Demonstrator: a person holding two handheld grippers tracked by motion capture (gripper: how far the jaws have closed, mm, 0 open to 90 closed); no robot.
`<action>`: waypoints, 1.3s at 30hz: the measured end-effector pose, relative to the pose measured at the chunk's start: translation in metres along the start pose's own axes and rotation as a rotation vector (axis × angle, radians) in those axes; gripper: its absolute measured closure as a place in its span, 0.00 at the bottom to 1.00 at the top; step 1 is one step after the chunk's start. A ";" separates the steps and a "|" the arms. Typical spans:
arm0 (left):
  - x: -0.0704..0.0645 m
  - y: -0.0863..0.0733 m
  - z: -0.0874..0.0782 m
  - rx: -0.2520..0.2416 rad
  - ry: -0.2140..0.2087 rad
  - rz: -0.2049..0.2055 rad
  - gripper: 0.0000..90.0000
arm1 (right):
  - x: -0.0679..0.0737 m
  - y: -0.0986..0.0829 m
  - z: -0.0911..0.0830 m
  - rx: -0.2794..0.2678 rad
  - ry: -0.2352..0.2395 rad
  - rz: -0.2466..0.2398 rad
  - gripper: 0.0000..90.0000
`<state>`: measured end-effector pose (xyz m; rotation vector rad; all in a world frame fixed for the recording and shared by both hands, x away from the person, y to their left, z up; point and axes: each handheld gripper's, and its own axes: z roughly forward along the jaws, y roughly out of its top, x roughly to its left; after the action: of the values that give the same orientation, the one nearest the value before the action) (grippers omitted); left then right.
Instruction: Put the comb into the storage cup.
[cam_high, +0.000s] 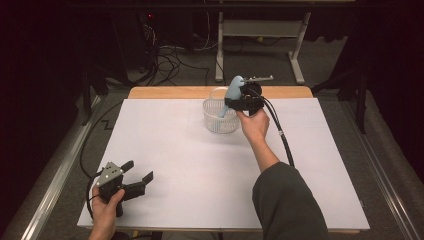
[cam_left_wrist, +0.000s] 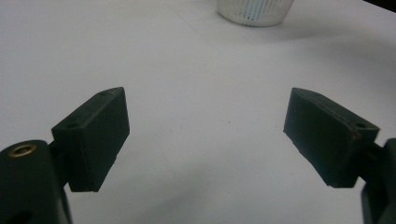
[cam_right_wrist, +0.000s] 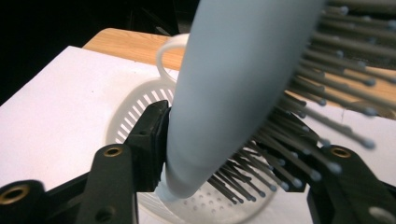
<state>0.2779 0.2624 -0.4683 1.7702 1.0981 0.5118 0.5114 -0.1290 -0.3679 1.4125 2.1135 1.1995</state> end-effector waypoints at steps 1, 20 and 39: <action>0.000 0.000 0.000 -0.001 0.001 0.000 0.17 | -0.002 -0.001 0.000 0.005 -0.002 0.005 0.50; 0.000 0.000 0.001 0.003 0.004 -0.004 0.17 | -0.020 -0.008 -0.003 0.056 -0.037 -0.003 0.37; 0.000 0.000 0.001 0.008 0.005 -0.001 0.17 | -0.026 -0.014 -0.005 0.069 -0.018 -0.003 0.35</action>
<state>0.2787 0.2614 -0.4694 1.7764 1.1060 0.5122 0.5115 -0.1568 -0.3803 1.4431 2.1634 1.1184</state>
